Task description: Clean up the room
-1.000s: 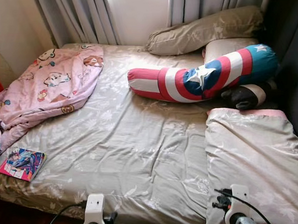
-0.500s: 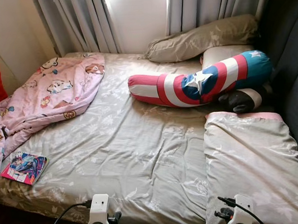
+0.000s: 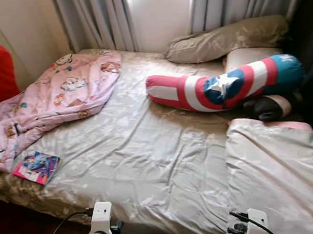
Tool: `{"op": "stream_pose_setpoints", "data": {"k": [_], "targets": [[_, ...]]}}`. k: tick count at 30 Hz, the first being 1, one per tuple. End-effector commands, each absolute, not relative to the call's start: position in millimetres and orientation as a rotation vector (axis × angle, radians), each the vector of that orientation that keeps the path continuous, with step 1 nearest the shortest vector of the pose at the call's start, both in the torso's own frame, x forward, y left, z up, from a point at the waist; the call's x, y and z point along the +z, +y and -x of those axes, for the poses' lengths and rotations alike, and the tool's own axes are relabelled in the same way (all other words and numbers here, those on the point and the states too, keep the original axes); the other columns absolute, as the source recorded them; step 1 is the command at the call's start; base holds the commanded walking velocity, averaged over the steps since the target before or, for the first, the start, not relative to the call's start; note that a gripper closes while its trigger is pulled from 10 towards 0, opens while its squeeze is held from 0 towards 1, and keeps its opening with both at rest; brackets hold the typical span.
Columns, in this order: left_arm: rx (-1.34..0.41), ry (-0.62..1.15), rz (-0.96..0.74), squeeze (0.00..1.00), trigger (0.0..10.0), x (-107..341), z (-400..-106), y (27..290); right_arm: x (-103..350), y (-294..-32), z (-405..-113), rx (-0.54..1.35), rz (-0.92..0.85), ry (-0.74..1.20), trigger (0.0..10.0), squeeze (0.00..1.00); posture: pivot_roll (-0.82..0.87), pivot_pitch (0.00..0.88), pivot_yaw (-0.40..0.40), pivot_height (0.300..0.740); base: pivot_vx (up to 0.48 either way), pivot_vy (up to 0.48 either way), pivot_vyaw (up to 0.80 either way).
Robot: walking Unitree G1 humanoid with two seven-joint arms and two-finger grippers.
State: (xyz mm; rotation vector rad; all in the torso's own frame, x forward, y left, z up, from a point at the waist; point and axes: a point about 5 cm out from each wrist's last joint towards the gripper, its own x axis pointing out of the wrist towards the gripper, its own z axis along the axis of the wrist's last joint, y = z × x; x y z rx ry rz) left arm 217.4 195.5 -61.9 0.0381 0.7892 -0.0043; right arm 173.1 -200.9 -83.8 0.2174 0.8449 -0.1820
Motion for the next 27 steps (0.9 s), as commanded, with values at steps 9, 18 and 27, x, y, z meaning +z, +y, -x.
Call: {"op": "stream_pose_setpoints", "data": {"k": [9, 18, 27], "targets": [[0.025, 0.820, -0.037, 0.00, 10.0, -65.8, -209.8, 202.2, -88.6, -199.6, -164.4, -0.204, -0.243, 0.887, 10.0, 0.00, 0.01, 0.000, 0.022, 0.740, 0.000, 0.480, 0.00], [0.036, 0.820, -0.031, 0.00, 10.0, -65.6, -210.2, 202.9, -89.6, -200.7, -162.3, -0.215, -0.253, 0.896, 10.0, 0.00, 0.01, 0.000, 0.025, 0.740, 0.000, 0.480, 0.00], [0.048, 0.827, -0.028, 0.00, 10.0, -66.4, -208.2, 205.4, -89.7, -198.3, -163.0, -0.206, -0.253, 0.897, 10.0, 0.00, 0.02, 0.000, 0.023, 0.740, 0.000, 0.480, 0.00]]}}
